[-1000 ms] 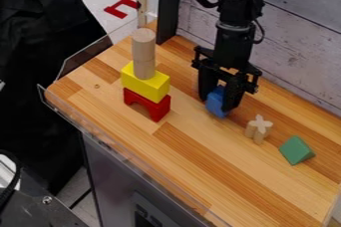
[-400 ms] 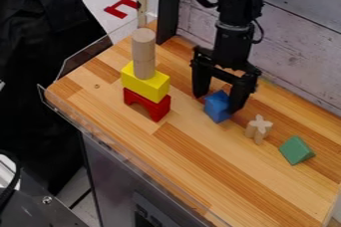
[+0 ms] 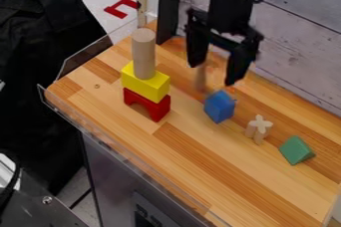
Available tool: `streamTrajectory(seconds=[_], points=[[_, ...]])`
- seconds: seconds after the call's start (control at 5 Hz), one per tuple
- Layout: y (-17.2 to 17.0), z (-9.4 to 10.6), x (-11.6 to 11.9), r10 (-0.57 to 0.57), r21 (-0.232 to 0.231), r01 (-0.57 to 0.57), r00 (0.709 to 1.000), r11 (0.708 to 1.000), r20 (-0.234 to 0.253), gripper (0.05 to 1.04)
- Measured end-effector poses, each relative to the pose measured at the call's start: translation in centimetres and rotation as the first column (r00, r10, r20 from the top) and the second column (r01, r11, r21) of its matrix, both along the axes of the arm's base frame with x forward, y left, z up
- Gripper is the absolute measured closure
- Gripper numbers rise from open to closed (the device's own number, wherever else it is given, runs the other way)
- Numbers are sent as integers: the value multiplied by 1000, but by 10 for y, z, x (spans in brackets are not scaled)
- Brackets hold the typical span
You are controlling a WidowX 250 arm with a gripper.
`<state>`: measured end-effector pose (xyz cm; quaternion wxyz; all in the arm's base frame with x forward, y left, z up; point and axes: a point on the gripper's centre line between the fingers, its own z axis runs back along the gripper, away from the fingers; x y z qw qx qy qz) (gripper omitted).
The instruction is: Remove the blue cube off of the cylinder and put it in the middle of the table
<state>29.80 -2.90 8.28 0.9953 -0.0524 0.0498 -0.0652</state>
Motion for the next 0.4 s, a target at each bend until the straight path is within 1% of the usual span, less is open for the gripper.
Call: streamTrajectory(seconds=[0.2, 0.4], points=[[-4, 19, -14, -19, -1, 19, 1000, 1000, 11, 85], [-6, 38, -30, 8, 20, -9, 1000, 1000, 30, 85]])
